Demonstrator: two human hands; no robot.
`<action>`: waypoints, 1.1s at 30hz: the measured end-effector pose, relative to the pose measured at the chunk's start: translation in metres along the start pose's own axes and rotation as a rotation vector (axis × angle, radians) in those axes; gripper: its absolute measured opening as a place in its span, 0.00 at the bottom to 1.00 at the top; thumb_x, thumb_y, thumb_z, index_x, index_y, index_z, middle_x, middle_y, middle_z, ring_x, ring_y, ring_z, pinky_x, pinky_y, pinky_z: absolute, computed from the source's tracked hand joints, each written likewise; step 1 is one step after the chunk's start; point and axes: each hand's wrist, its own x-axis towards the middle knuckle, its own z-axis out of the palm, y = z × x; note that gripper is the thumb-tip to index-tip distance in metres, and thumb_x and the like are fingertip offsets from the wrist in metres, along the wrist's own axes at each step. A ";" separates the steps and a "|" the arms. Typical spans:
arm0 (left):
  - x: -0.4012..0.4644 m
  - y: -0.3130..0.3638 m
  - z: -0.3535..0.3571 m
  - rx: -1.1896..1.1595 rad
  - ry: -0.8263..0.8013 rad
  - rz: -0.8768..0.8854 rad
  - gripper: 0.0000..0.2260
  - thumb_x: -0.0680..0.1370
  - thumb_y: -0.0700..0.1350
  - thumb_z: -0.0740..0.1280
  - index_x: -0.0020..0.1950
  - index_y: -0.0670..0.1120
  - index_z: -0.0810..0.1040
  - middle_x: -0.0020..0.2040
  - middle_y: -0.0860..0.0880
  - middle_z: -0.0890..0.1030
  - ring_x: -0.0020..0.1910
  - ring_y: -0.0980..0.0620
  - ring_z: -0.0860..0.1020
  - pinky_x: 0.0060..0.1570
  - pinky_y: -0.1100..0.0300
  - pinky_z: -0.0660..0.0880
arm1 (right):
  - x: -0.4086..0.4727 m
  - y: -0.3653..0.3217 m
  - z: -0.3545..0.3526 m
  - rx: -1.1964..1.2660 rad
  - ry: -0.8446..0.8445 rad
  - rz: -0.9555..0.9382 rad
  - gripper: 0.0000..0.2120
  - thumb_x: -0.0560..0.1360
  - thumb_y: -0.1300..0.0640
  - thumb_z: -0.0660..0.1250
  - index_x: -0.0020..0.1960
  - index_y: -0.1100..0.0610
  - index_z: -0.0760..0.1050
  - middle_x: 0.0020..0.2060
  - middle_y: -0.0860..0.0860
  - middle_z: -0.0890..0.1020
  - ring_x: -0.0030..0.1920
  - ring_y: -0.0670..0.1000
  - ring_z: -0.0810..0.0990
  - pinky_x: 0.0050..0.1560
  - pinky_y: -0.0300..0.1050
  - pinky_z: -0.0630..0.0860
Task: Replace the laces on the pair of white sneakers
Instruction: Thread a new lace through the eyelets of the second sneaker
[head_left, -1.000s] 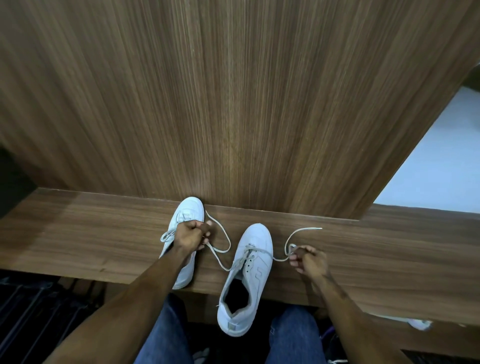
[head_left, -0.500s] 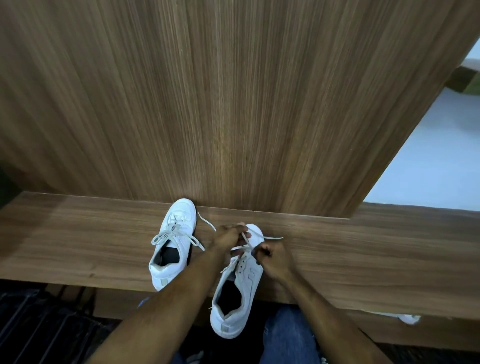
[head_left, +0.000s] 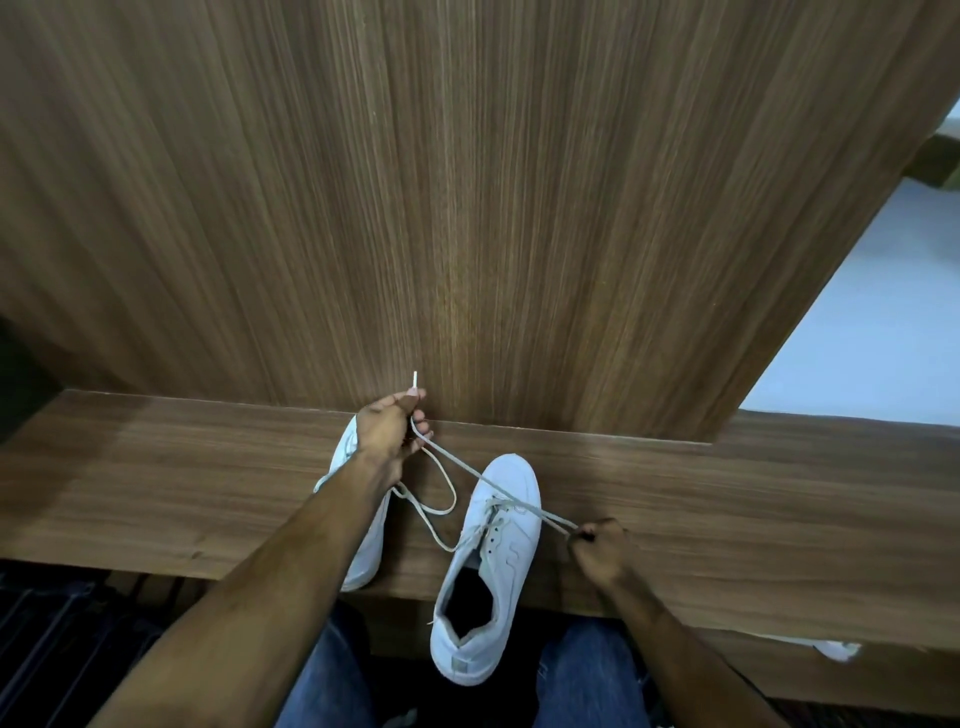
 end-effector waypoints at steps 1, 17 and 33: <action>-0.001 -0.001 0.001 -0.001 0.008 0.015 0.06 0.80 0.43 0.65 0.46 0.44 0.80 0.27 0.50 0.71 0.23 0.57 0.70 0.27 0.64 0.74 | 0.001 -0.002 0.000 0.040 -0.006 0.016 0.09 0.70 0.52 0.64 0.40 0.51 0.83 0.41 0.54 0.85 0.46 0.57 0.83 0.48 0.47 0.79; -0.016 -0.059 0.000 0.624 -0.269 0.367 0.04 0.75 0.40 0.72 0.41 0.47 0.85 0.34 0.53 0.83 0.33 0.60 0.77 0.37 0.64 0.75 | -0.019 -0.085 -0.024 0.039 0.015 -0.311 0.11 0.76 0.58 0.66 0.56 0.50 0.81 0.49 0.51 0.84 0.50 0.51 0.82 0.47 0.41 0.75; -0.044 -0.088 -0.002 1.349 -0.337 0.333 0.07 0.71 0.54 0.67 0.47 0.57 0.84 0.48 0.54 0.84 0.49 0.53 0.81 0.46 0.60 0.75 | -0.056 -0.066 0.033 -0.159 -0.186 -0.289 0.18 0.67 0.47 0.59 0.54 0.52 0.74 0.54 0.53 0.77 0.54 0.58 0.79 0.53 0.50 0.76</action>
